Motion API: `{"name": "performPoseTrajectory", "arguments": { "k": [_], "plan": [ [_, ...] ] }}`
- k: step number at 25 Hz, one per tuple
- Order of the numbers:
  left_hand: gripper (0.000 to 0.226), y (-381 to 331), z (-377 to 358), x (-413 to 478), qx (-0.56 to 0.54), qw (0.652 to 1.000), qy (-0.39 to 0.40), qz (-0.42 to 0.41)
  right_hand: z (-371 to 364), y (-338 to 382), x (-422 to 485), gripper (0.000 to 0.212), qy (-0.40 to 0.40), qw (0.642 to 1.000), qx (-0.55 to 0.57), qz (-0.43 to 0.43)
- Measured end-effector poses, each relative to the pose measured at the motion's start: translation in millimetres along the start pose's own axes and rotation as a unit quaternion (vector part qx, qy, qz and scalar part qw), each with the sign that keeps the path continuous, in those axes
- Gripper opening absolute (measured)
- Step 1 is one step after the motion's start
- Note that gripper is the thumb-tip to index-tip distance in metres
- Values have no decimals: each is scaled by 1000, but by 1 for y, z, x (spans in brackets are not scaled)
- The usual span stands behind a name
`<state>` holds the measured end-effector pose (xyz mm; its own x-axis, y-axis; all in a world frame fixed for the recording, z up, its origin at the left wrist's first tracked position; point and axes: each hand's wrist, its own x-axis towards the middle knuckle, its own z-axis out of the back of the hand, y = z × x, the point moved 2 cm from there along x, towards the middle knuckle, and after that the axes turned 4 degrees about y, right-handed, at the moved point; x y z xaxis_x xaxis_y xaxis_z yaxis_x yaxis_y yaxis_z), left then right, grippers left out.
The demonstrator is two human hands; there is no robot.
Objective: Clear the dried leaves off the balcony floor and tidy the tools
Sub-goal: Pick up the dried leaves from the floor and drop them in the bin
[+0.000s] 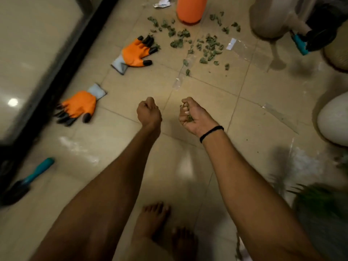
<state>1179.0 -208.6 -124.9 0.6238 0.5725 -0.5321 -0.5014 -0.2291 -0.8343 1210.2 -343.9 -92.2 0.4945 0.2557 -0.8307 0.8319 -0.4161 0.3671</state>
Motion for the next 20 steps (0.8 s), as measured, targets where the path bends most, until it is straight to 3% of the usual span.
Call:
{"name": "performPoseTrajectory", "arguments": {
  "k": [5, 9, 15, 20],
  "plan": [
    [35, -77, 163, -141, -104, 981, -75, 147, -118, -76, -163, 33, 62, 986, -93, -125],
    [34, -117, 297, -238, -223, 934, -171, 221, -199, -155, -259, 34, 109, 961, -160, -200],
    [23, -97, 490, -332, -383, 859, -275, 200, -282, -325, -342, 27, 153, 911, -268, -274],
    [18, -12, 654, -402, -466, 783, -364, 194, -313, -514, -401, 25, 169, 857, -368, -320]
  ]
}}
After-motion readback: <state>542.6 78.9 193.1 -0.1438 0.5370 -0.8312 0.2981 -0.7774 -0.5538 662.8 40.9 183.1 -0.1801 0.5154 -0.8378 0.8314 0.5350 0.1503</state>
